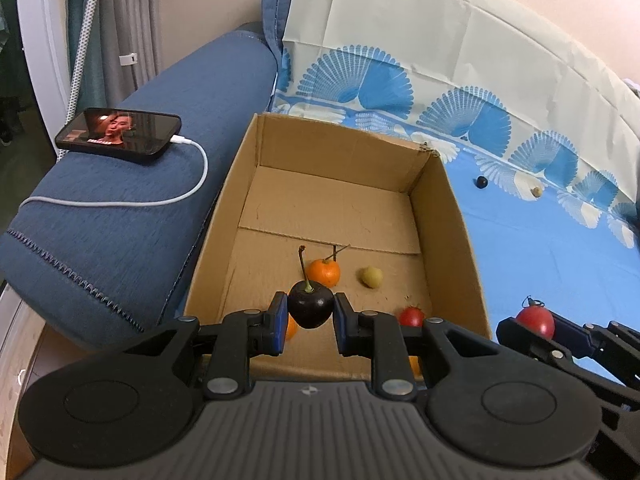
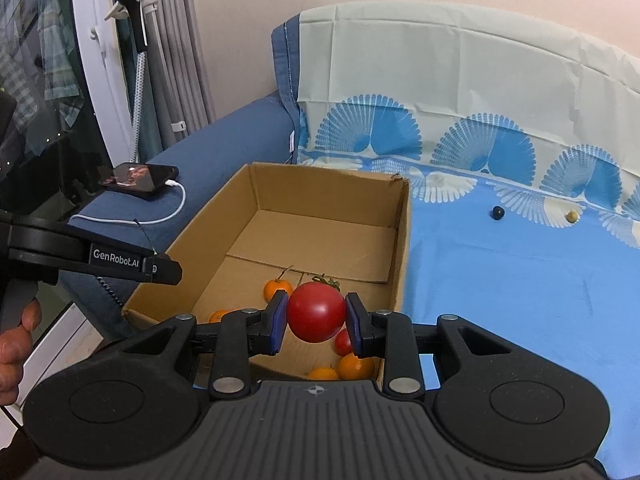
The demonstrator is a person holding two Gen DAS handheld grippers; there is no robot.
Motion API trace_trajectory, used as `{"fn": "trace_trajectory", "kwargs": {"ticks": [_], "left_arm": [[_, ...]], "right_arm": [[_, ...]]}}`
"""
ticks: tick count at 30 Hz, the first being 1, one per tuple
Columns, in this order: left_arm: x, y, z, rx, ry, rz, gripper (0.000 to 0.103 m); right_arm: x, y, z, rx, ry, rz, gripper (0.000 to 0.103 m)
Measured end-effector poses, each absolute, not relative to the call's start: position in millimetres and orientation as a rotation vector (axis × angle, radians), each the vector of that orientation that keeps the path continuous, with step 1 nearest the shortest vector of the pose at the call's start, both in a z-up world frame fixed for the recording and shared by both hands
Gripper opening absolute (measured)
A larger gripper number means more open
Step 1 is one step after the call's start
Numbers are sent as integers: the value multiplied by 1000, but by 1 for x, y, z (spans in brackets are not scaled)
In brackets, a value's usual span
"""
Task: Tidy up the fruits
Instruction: 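Carry the cherry and red tomato over the cardboard box, then open the left tool to drop the cherry while the right tool releases the tomato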
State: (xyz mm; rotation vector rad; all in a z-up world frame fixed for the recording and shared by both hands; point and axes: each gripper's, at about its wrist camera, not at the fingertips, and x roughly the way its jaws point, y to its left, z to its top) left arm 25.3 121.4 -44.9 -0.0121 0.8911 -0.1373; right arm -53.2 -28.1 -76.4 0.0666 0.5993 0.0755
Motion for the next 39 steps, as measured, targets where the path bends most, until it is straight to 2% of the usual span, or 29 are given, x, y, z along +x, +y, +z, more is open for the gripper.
{"fn": "trace_trajectory", "kwargs": {"ticks": [24, 37, 38, 39], "left_arm": [[109, 110, -149, 73, 1065, -98, 26], [121, 108, -164, 104, 1076, -82, 26], [121, 108, -164, 107, 1075, -83, 27], [122, 108, -163, 106, 1077, -91, 34]], "right_arm": [[36, -26, -152, 12, 761, 131, 32], [52, -20, -167, -22, 798, 150, 32], [52, -20, -168, -26, 799, 152, 32], [53, -20, -168, -32, 801, 159, 33]]}}
